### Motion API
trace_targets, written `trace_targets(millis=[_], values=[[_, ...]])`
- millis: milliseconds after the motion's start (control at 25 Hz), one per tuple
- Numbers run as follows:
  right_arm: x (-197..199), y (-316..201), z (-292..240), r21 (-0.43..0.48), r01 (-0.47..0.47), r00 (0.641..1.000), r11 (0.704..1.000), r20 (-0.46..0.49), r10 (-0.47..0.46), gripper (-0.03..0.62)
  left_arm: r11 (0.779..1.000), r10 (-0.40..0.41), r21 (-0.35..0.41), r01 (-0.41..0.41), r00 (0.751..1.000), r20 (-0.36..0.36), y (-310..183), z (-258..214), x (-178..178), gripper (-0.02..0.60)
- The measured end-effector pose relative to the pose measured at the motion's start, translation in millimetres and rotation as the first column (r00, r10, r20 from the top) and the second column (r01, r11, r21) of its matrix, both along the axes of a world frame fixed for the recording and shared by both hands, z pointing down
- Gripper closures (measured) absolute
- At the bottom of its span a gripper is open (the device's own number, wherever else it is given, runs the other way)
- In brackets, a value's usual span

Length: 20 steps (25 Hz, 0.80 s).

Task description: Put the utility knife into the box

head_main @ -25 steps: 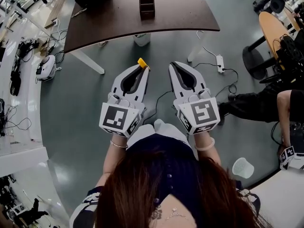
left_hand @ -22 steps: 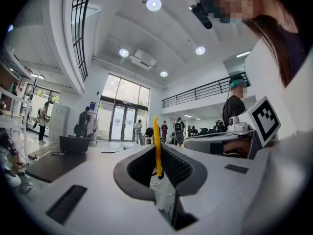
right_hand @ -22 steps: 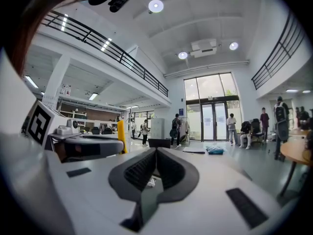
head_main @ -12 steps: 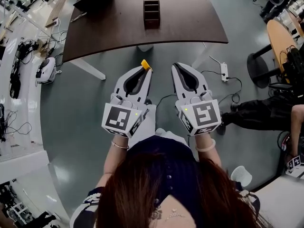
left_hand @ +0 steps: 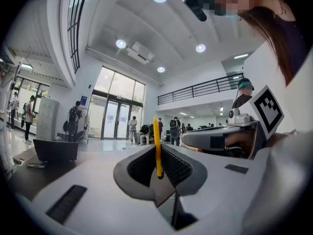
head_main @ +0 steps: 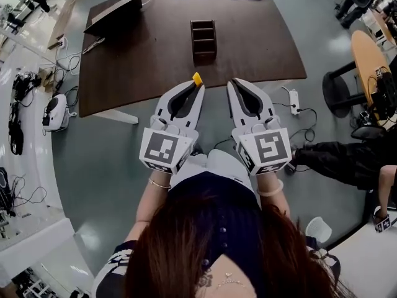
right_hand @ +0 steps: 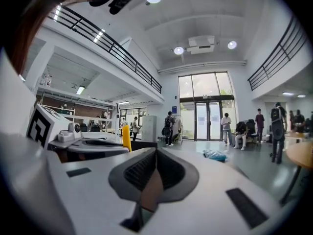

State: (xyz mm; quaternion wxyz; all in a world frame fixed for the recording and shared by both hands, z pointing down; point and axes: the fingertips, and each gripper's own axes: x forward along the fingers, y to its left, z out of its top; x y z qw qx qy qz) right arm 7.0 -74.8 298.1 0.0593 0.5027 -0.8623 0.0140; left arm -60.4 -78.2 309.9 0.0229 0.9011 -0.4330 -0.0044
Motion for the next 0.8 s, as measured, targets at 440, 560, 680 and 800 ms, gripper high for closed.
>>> trace_targets(millis=[440,560,680,800], values=[[18.1,-129.0,25.4,-0.058,0.049,0.999,0.997,-0.010,-0.050,0.579,0.997,-0.042,-0.070,0.042,0.999,0.000,-126.4,27.7,17.4,0.546],[26.7,-160.9,30.8,-0.064,0.090,0.996,0.994,-0.013,-0.091,0.579,0.994,-0.075,-0.074,0.076,0.997,0.005,-155.3,33.2,23.3,0.548],[33.3,-189.3,38.6,-0.082,0.124,0.992,0.989,-0.014,-0.126,0.579,0.991,-0.108,-0.078,0.108,0.994,0.001,-182.0,36.8,29.5,0.548],[31.5,-207.3,43.9,-0.099,0.143,0.990,0.985,-0.007,-0.144,0.579,0.988,-0.121,-0.097,0.121,0.993,0.005,-199.7,43.6,29.2,0.548]])
